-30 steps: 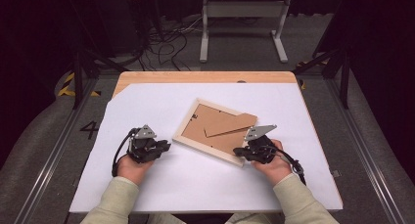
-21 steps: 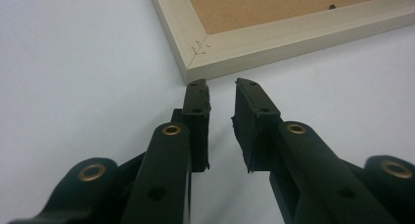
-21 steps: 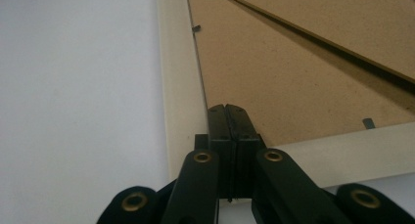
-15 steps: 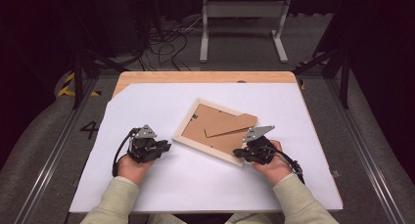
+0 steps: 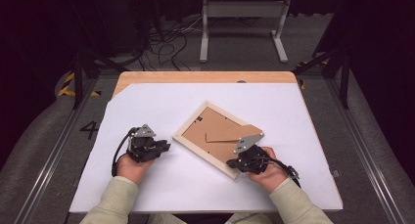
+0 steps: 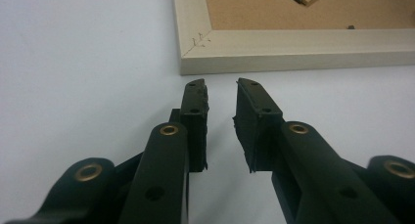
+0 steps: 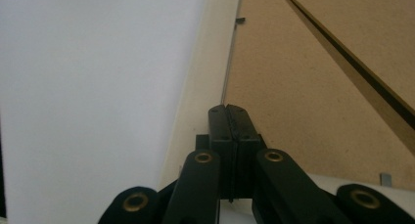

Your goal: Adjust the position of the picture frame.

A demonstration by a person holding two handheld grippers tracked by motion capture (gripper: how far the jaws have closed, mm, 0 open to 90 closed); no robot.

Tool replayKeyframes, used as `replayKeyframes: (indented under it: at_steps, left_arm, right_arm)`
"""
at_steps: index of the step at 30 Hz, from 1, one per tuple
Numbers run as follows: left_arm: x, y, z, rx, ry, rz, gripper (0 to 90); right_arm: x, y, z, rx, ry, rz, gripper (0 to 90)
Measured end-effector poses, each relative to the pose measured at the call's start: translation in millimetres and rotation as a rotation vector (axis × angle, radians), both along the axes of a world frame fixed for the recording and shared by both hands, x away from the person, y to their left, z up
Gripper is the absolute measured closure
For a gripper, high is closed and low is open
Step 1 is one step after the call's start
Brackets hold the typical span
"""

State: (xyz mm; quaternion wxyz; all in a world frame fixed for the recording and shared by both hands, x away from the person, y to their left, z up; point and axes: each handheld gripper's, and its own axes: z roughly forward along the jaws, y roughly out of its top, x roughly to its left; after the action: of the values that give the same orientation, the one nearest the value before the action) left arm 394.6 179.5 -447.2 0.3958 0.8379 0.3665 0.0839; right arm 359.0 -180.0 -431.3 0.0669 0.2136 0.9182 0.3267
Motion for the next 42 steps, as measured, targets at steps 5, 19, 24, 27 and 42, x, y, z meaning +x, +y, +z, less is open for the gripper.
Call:
replayKeyframes:
  at_steps: [5, 19, 24, 27, 42]
  left_arm:
    - [2.3, -0.7, -1.7, 0.001, 0.022, -0.002, 74.0]
    - [8.7, -3.2, -7.3, 0.027, 0.074, 0.026, 71.2]
    - [13.6, -6.2, -8.7, 0.046, 0.108, 0.039, 72.9]
    - [15.9, -8.7, -6.8, 0.053, 0.13, 0.047, 73.6]
    - [45.1, -47.4, -5.4, 0.106, 0.069, 0.067, 71.6]
  right_arm:
    - [-9.9, 13.8, 0.2, -0.013, 0.005, 0.055, 90.0]
    - [-13.2, 4.8, 13.2, 0.037, -0.1, -0.003, 90.0]
    - [-4.2, -26.8, 18.8, 0.067, -0.126, -0.113, 90.0]
    - [-0.5, -44.7, 23.1, 0.09, -0.143, -0.179, 90.0]
    - [-0.4, -103.1, 22.7, 0.135, -0.176, -0.411, 90.0]
